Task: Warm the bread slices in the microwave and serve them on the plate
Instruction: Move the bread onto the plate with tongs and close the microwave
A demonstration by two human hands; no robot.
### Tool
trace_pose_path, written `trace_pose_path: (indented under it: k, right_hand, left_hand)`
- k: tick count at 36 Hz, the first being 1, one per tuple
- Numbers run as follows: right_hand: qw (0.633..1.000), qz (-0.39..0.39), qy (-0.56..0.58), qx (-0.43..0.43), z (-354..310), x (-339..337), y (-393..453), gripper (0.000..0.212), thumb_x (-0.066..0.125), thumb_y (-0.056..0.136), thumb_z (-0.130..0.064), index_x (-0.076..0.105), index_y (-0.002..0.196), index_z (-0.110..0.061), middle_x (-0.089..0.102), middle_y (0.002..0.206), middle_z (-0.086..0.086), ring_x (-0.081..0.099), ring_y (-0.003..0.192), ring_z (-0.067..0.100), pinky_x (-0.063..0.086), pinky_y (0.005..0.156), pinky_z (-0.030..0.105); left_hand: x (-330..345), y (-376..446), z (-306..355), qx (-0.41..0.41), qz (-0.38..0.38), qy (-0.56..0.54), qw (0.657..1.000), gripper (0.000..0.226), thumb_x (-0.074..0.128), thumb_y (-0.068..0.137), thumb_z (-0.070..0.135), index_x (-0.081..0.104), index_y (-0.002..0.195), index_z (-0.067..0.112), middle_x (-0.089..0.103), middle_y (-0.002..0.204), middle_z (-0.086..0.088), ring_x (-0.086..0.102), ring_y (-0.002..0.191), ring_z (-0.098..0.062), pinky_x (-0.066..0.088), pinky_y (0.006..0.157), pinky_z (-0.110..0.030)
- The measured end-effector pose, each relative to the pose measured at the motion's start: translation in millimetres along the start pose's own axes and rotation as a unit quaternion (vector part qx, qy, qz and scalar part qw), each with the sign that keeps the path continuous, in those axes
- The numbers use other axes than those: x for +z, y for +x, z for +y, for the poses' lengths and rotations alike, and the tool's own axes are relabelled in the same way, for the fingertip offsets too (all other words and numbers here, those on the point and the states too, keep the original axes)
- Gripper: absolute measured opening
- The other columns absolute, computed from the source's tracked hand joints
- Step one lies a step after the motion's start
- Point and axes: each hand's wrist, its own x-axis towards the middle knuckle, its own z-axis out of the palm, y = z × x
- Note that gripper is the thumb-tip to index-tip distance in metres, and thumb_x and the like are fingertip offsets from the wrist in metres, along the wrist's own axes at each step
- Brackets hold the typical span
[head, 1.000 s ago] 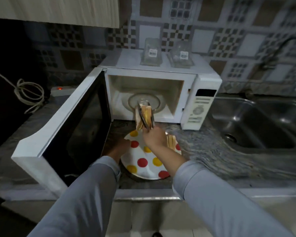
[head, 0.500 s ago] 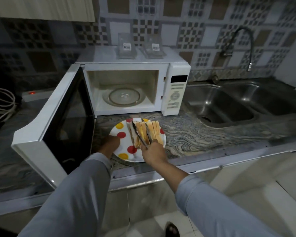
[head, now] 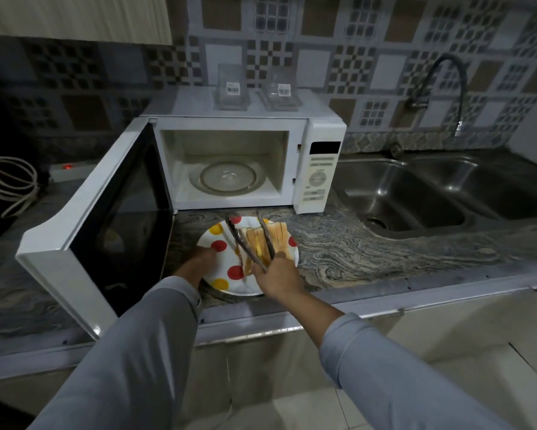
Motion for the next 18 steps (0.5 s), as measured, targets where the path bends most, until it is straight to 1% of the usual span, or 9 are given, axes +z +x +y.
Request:
trace_pose_path:
  k: [2, 4, 6, 7, 8, 10, 13, 16, 18]
  right_hand:
    - [1.0, 0.005, 0.01, -0.011, -1, -3, 3, 0.055, 0.052, 0.092, -0.044, 0.043, 0.124, -0.001, 0.059, 0.116, 0.016, 0.059, 0.106, 0.033, 0.046, 0.076, 0.032]
    - [1.0, 0.007, 0.019, -0.024, -1, -8, 5, 0.055, 0.052, 0.091, -0.044, 0.043, 0.124, 0.0, 0.061, 0.114, 0.016, 0.061, 0.102, 0.034, 0.048, 0.076, 0.033]
    - [0.999, 0.009, 0.027, -0.035, -2, -16, 7, 0.056, 0.052, 0.091, -0.046, 0.043, 0.124, -0.002, 0.062, 0.111, 0.015, 0.062, 0.1, 0.033, 0.05, 0.077, 0.034]
    - [0.999, 0.015, 0.029, -0.04, -2, -19, 8, 0.055, 0.052, 0.091, -0.047, 0.044, 0.124, -0.003, 0.063, 0.109, 0.014, 0.063, 0.099, 0.032, 0.05, 0.077, 0.033]
    - [0.998, 0.022, 0.03, -0.047, -3, -23, 10, 0.054, 0.051, 0.092, -0.047, 0.045, 0.123, -0.004, 0.063, 0.109, 0.013, 0.063, 0.098, 0.032, 0.05, 0.076, 0.033]
    - [0.997, 0.029, 0.046, -0.062, -2, -34, 13, 0.05, 0.049, 0.093, -0.047, 0.047, 0.121, -0.006, 0.064, 0.109, 0.011, 0.062, 0.1, 0.031, 0.048, 0.076, 0.031]
    - [0.99, -0.005, 0.117, -0.072, -4, -49, 19, 0.041, 0.049, 0.093, -0.046, 0.054, 0.114, -0.011, 0.065, 0.104, 0.009, 0.062, 0.097, 0.028, 0.041, 0.07, 0.027]
    - [0.979, -0.076, 0.17, -0.083, -5, -62, 24, 0.023, 0.052, 0.093, -0.044, 0.058, 0.089, -0.022, 0.059, 0.071, 0.002, 0.06, 0.061, 0.023, 0.045, 0.054, 0.029]
    - [0.971, -0.14, 0.177, -0.075, -4, -73, 25, 0.023, 0.053, 0.091, -0.044, 0.053, 0.08, -0.024, 0.049, 0.058, 0.001, 0.047, 0.044, 0.016, 0.037, 0.044, 0.025]
  left_hand:
    - [5, -3, 3, -0.004, 0.003, -0.034, 0.999, 0.05, 0.053, 0.092, 0.031, 0.05, 0.132, -0.001, 0.052, 0.136, -0.02, 0.052, 0.124, -0.035, 0.044, 0.105, -0.041]
    - [11, -18, 14, 0.019, 0.062, -0.089, 0.994, 0.046, 0.038, 0.101, 0.027, 0.044, 0.135, -0.004, 0.046, 0.139, -0.023, 0.045, 0.129, -0.035, 0.037, 0.108, -0.038]
    - [16, -36, 26, 0.104, 0.127, -0.127, 0.978, 0.043, 0.026, 0.105, 0.024, 0.057, 0.111, -0.005, 0.058, 0.115, -0.025, 0.051, 0.117, -0.033, 0.038, 0.089, -0.034]
    - [17, -47, 32, 0.15, 0.153, -0.126, 0.969, 0.046, 0.025, 0.105, 0.026, 0.059, 0.091, -0.003, 0.06, 0.096, -0.024, 0.056, 0.105, -0.033, 0.037, 0.078, -0.033]
    - [18, -54, 36, 0.187, 0.178, -0.111, 0.96, 0.05, 0.025, 0.104, 0.03, 0.057, 0.082, -0.002, 0.06, 0.087, -0.023, 0.058, 0.097, -0.034, 0.037, 0.074, -0.034]
    - [21, -58, 44, 0.214, 0.194, -0.064, 0.955, 0.06, 0.023, 0.103, 0.04, 0.063, 0.091, -0.003, 0.065, 0.096, -0.023, 0.061, 0.097, -0.035, 0.042, 0.08, -0.037]
    - [33, -69, 65, 0.199, 0.077, -0.126, 0.969, 0.068, 0.022, 0.096, 0.06, 0.066, 0.11, 0.01, 0.068, 0.108, -0.01, 0.061, 0.103, -0.025, 0.048, 0.088, -0.035]
    - [48, -73, 82, 0.143, -0.057, -0.244, 0.957, 0.073, 0.03, 0.09, 0.068, 0.064, 0.112, 0.007, 0.068, 0.108, -0.013, 0.064, 0.098, -0.027, 0.052, 0.075, -0.032]
    - [55, -70, 87, 0.116, -0.083, -0.3, 0.943, 0.069, 0.046, 0.083, 0.069, 0.066, 0.098, 0.005, 0.071, 0.099, -0.014, 0.066, 0.092, -0.029, 0.054, 0.08, -0.037]
